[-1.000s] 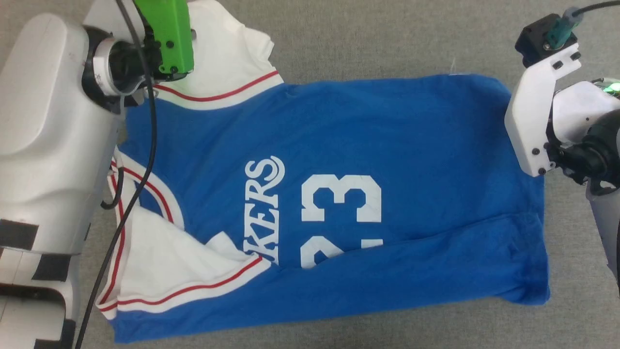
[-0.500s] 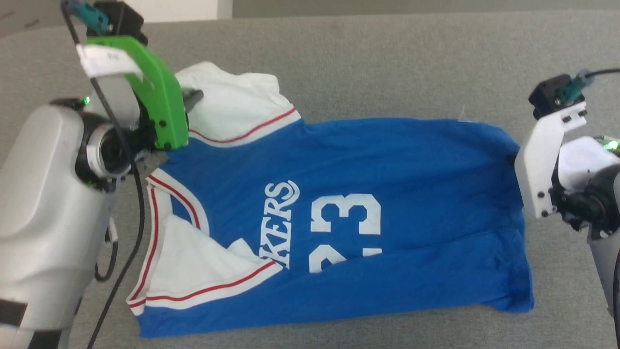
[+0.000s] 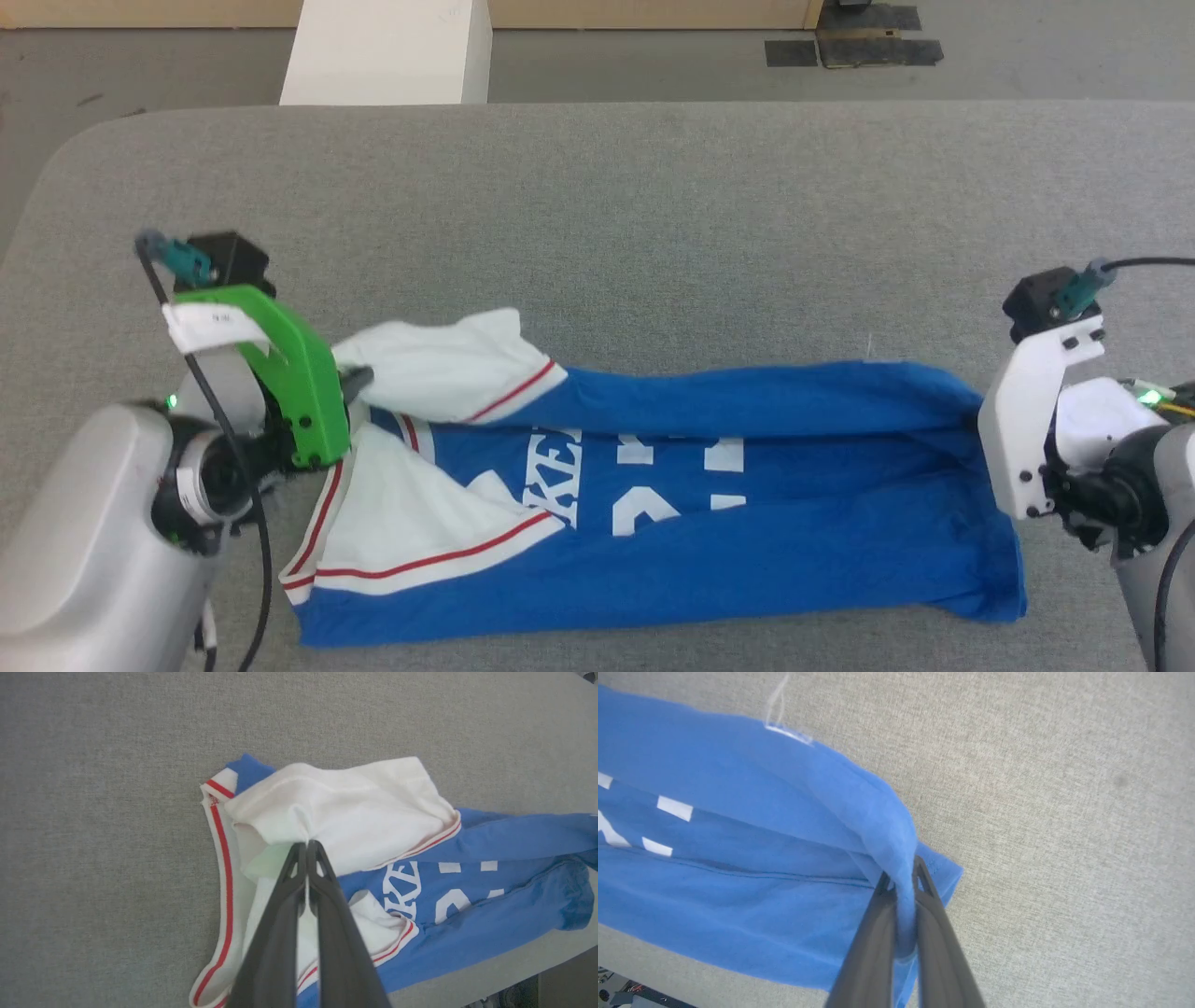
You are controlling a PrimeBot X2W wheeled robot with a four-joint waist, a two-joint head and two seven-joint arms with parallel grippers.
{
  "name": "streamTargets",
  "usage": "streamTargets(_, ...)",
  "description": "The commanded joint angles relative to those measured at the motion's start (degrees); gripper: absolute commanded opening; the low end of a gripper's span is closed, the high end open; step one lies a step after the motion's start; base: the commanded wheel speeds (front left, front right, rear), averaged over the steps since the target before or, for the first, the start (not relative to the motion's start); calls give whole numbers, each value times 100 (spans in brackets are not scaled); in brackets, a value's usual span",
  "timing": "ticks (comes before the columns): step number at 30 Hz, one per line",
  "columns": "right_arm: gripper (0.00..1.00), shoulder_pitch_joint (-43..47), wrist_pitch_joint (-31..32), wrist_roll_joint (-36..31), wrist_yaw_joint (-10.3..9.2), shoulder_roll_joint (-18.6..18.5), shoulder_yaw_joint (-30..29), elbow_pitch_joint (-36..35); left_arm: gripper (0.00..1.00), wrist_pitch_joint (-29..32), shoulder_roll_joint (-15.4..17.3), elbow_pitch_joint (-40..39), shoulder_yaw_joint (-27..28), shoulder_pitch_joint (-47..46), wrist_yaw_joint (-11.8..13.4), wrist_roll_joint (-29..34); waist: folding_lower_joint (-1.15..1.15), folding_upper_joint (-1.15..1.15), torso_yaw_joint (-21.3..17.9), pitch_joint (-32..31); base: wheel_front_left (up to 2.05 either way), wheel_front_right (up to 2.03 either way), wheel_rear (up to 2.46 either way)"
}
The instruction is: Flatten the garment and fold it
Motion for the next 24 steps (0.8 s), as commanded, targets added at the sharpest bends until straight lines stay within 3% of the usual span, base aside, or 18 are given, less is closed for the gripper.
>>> streamTargets(1, 0, 105, 16, 30, -8, 29, -11, 10, 0, -63, -28, -11, 27, 164, 50, -73, 1, 0, -3, -15, 0, 0, 0)
streamTargets(12, 0, 442, 26, -14, -8, 109, 35, 339, 0, -199, -209, 450, 10, 1033, 294, -268, 1, 0, -20, 103, 0, 0, 0)
streamTargets(21, 0, 473, -76, 25, -8, 111, 105, 598, 0, -211, -315, 965, 9, 1190, 380, -363, 1, 0, -43, 107, 0, 0, 0)
streamTargets(22, 45, 471, -105, 42, -8, 121, 111, 609, 4, -229, -313, 993, 16, 1194, 381, -360, 1, 0, -49, 88, 0, 0, 0)
streamTargets(23, 100, 466, -132, 57, -8, 123, 124, 614, 50, -264, -308, 1011, 34, 1193, 375, -360, 1, 0, -54, 64, 0, 0, 0)
streamTargets(24, 100, 458, -172, 77, -8, 130, 117, 609, 100, -295, -299, 1017, 46, 1189, 369, -351, 1, 0, -56, 41, 0, 0, 0)
